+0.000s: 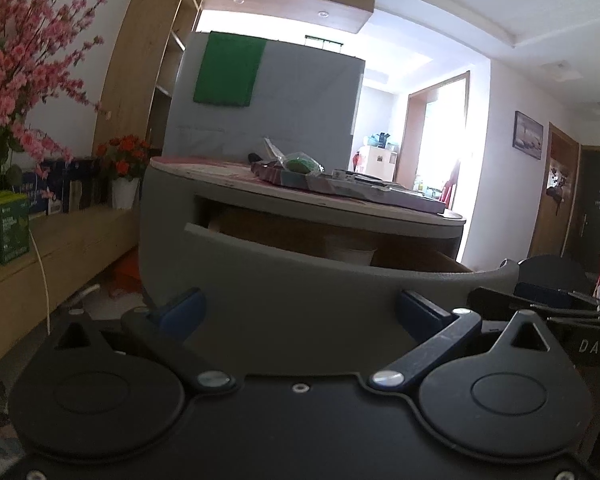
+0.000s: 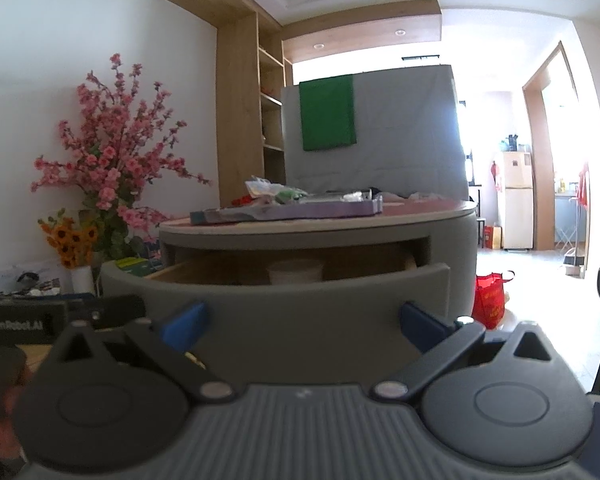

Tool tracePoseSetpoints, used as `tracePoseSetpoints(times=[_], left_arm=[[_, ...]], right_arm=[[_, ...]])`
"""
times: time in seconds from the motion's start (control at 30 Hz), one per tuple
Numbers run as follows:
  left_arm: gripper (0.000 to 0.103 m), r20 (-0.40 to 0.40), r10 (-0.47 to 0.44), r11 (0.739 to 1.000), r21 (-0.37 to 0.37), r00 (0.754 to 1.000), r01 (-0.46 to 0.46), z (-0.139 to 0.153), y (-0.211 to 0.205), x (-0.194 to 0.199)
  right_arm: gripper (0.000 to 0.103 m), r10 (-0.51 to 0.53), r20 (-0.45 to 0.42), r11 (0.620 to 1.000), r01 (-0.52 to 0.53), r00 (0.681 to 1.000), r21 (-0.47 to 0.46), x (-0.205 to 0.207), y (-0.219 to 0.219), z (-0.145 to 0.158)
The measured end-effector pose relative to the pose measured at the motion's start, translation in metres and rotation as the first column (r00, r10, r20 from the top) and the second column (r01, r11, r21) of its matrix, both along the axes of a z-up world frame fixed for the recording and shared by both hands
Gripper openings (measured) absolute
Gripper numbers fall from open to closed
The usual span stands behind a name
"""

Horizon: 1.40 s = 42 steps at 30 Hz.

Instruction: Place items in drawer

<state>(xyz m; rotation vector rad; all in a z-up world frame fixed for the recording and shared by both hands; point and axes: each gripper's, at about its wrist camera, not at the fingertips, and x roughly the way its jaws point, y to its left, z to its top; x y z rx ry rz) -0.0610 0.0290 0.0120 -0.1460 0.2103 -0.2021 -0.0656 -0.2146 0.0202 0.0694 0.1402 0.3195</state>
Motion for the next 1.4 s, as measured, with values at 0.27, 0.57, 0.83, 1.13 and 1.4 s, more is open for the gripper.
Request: tracePoseSetpoints(times=[0.27, 0.57, 0.83, 1.13, 1.4], left_arm=[[0.103, 0.005, 0.032, 0.999, -0.004, 0.999, -0.032, 0.001, -0.004, 0.011], [0.103, 0.013, 0.066, 0.998, 0.006, 0.998, -0.066, 0.005, -0.001, 0.016], [0.103, -0.048, 0.048, 0.999, -0.022, 0.998, -0.049, -0.01, 0.001, 0.014], [0.103, -0.111, 0.06, 0.997, -0.051, 0.992, -0.066, -0.027, 0.012, 0.014], [0.103, -0.134, 0.062, 0.996, -0.059, 0.989, -0.07, -0.035, 0.017, 0.014]], right_arm=[[0.102, -0.011, -0.006, 1.0, 0.011, 1.0, 0.016, 0.017, 0.002, -0.001], [0.102, -0.02, -0.011, 1.0, 0.02, 1.0, 0.022, 0.036, 0.006, -0.001], [0.102, -0.027, -0.028, 0.999, 0.028, 0.999, 0.034, 0.052, 0.006, 0.0], [0.102, -0.04, -0.051, 0.998, 0.042, 0.998, 0.039, 0.07, 0.007, 0.002], [0.102, -0.046, -0.052, 0.998, 0.048, 0.998, 0.034, 0.083, 0.009, 0.003]])
